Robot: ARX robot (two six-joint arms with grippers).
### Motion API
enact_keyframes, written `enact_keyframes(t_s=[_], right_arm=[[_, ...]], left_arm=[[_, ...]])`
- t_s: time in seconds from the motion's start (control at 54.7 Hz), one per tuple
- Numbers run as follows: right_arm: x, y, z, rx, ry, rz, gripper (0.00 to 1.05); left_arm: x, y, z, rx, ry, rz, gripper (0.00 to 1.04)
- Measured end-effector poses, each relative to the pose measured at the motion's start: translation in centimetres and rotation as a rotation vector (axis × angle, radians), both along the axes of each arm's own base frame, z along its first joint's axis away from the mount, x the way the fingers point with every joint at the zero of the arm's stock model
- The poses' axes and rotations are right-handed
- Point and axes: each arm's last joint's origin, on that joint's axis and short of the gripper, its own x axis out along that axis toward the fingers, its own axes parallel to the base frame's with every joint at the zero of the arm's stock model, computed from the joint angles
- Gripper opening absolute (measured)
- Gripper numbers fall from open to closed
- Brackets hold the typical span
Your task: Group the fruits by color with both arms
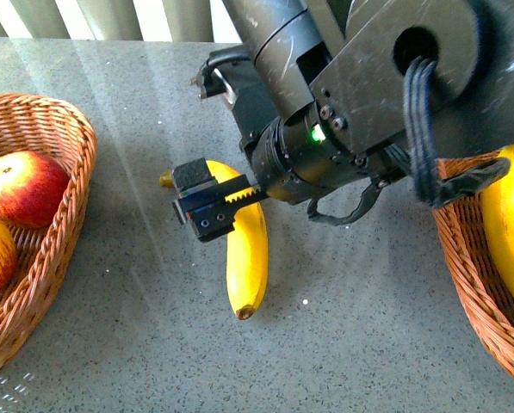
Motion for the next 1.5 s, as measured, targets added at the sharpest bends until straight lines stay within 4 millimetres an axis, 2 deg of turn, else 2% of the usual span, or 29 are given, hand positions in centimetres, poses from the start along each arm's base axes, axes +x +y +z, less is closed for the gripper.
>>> enact_keyframes(t_s=[0.146,0.457,0.603,0.731,0.859,0.895,1.023,1.151,1.242,1.37,1.498], right_arm=[[0.0,0.7,-1.9,-0.006,0.048,0.019,0.96],[0.2,0.8,-3.4,-0.040,0.066,0.019,0.96],[0.2,0.8,-3.4,-0.040,0.065,0.019,0.79],[0.2,0.3,-3.5,-0.035,0.057,0.009,0.56],[0.2,-0.4,-3.3,-0.042,0.042,-0.013,0.41],[0.2,-1.0,-3.0,-0.036,0.033,-0.029,0.36],[0.7,-2.8,-0.7,0.009,-0.048,-0.091,0.35],[0.5,-5.4,3.3,0.069,-0.182,-0.163,0.35],[-0.8,-8.4,6.3,0.122,-0.268,-0.228,0.35],[-2.5,-11.5,7.3,0.127,-0.308,-0.299,0.35],[-4.4,-15.5,7.1,0.107,-0.311,-0.396,0.35]], left_arm=[[0.0,0.0,0.0,0.000,0.000,0.000,0.96],[0.0,0.0,0.0,0.000,0.000,0.000,0.96],[0.0,0.0,0.0,0.000,0.000,0.000,0.96],[0.0,0.0,0.0,0.000,0.000,0.000,0.96],[0.0,0.0,0.0,0.000,0.000,0.000,0.96],[0.0,0.0,0.0,0.000,0.000,0.000,0.96],[0.0,0.0,0.0,0.000,0.000,0.000,0.96],[0.0,0.0,0.0,0.000,0.000,0.000,0.96],[0.0,0.0,0.0,0.000,0.000,0.000,0.96],[0.0,0.0,0.0,0.000,0.000,0.000,0.96],[0.0,0.0,0.0,0.000,0.000,0.000,0.96]])
